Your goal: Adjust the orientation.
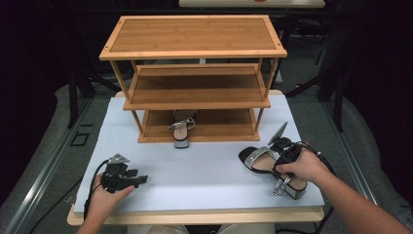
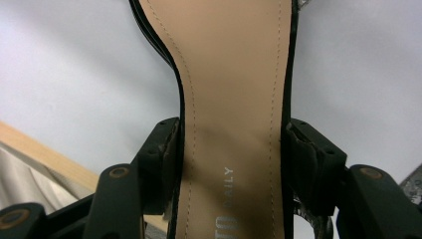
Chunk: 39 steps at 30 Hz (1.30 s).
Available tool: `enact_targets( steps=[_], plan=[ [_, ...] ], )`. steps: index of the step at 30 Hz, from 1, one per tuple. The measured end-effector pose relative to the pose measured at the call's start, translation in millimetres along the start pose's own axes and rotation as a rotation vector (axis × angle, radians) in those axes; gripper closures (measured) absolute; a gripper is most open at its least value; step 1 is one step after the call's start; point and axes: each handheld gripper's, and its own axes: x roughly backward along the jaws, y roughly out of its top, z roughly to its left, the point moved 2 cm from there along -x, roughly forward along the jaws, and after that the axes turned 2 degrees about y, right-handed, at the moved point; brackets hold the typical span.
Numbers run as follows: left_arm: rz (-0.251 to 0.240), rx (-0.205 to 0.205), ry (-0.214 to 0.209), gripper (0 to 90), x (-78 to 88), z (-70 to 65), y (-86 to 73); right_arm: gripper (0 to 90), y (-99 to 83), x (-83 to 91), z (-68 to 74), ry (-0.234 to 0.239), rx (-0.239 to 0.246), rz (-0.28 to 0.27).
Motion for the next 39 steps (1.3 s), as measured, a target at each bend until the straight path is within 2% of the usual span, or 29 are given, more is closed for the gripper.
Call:
enact_targets(
  steps=[4,5,6,9,16,23,26,27,30,33,36,39],
  plan=[
    [0.004,-0.002,-0.002,45.3,-0.2,0.4,0.0,42.0,2.4,13.9,4.8,0.002,0.022,-0.015],
    [0.004,-0.002,-0.002,45.4,-0.2,0.4,0.0,42.0,3.6,17.4,6.4,-0.014,0.022,-0.020],
    [0.002,0.001,-0.002,45.4,-0.3,0.2,0.1,42.0,5.1,20.8,7.2,-0.011,0.026,-0.026],
    [0.000,0.000,-0.002,45.4,-0.2,0.2,0.1,42.0,11.1,30.0,11.8,-0.010,0.022,-0.037],
    [0.004,-0.005,-0.004,45.5,0.1,1.9,0.1,41.9,36.3,39.5,20.4,-0.005,0.017,-0.079],
    [0.000,0.004,-0.005,45.5,0.9,3.8,-0.1,41.9,70.8,26.7,33.5,-0.002,0.032,-0.107],
    [0.000,0.004,-0.005,45.6,0.9,4.6,-0.3,41.9,86.0,21.5,41.4,0.004,-0.003,-0.111],
    [0.001,0.005,-0.005,45.6,1.0,4.9,-0.4,41.9,91.3,18.6,42.4,0.009,0.010,-0.125],
    [0.005,0.005,-0.007,45.6,1.3,6.2,-0.6,41.9,104.6,11.4,48.9,0.033,-0.012,-0.150],
    [0.002,0.007,-0.009,45.6,0.9,6.6,-0.7,41.8,114.7,5.2,56.5,0.047,-0.023,-0.152],
    [0.003,0.005,-0.010,45.6,1.1,6.6,-0.7,41.8,122.2,-2.7,65.2,0.014,-0.008,-0.153],
    [0.003,0.005,-0.012,45.6,0.9,6.6,-0.7,41.8,126.2,-9.6,70.7,0.015,-0.001,-0.140]
  ],
)
